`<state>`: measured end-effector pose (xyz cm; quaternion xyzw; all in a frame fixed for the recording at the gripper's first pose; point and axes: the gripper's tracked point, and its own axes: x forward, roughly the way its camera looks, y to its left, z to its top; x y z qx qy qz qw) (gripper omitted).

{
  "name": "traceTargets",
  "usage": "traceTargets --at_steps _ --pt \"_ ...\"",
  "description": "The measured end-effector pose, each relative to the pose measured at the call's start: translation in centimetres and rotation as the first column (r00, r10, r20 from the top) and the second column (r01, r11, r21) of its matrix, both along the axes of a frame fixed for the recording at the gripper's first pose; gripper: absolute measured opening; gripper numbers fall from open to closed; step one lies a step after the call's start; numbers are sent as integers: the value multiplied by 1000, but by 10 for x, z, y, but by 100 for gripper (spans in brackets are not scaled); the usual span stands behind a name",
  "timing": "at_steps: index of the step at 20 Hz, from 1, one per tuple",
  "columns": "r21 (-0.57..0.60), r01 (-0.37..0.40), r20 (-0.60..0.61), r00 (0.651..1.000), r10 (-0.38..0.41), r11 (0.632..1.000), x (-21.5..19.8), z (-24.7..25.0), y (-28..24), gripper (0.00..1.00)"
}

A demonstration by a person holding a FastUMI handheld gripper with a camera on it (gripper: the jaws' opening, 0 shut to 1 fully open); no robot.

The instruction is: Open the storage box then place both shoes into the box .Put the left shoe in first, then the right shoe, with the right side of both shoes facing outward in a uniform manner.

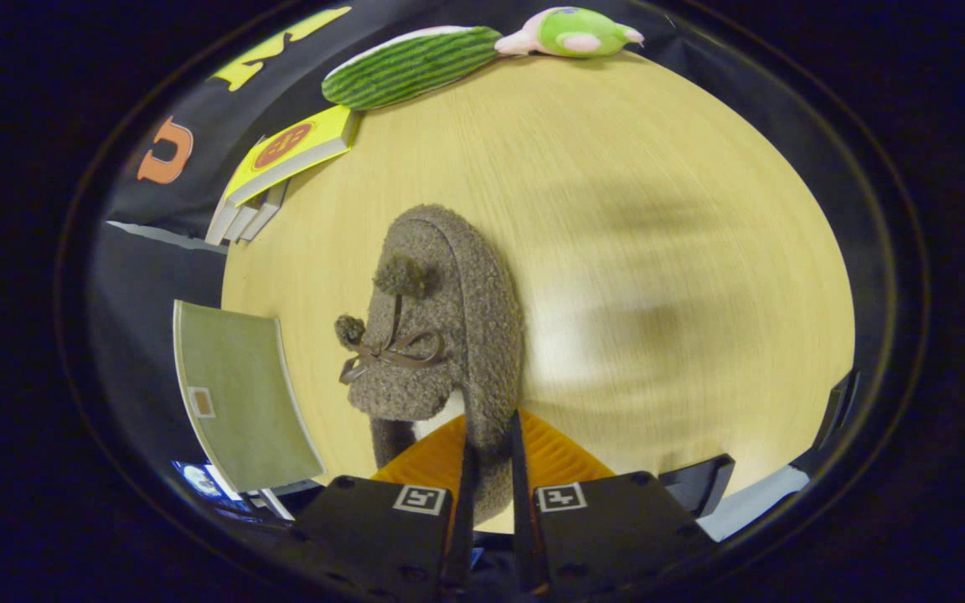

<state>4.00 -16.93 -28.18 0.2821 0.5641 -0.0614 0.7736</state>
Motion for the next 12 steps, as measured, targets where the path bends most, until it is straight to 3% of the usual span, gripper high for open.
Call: traceTargets --at_steps 1,2,7,12 --pt "-10 9 4 1000 -9 1000 -1 0 -3 21" --pt "-3 8 6 1000 -8 1000 -1 0 -2 7" --pt "160 61 59 996 -71 985 -10 27 27 6" --pt "178 38 156 986 -66 983 -21 87 66 6"
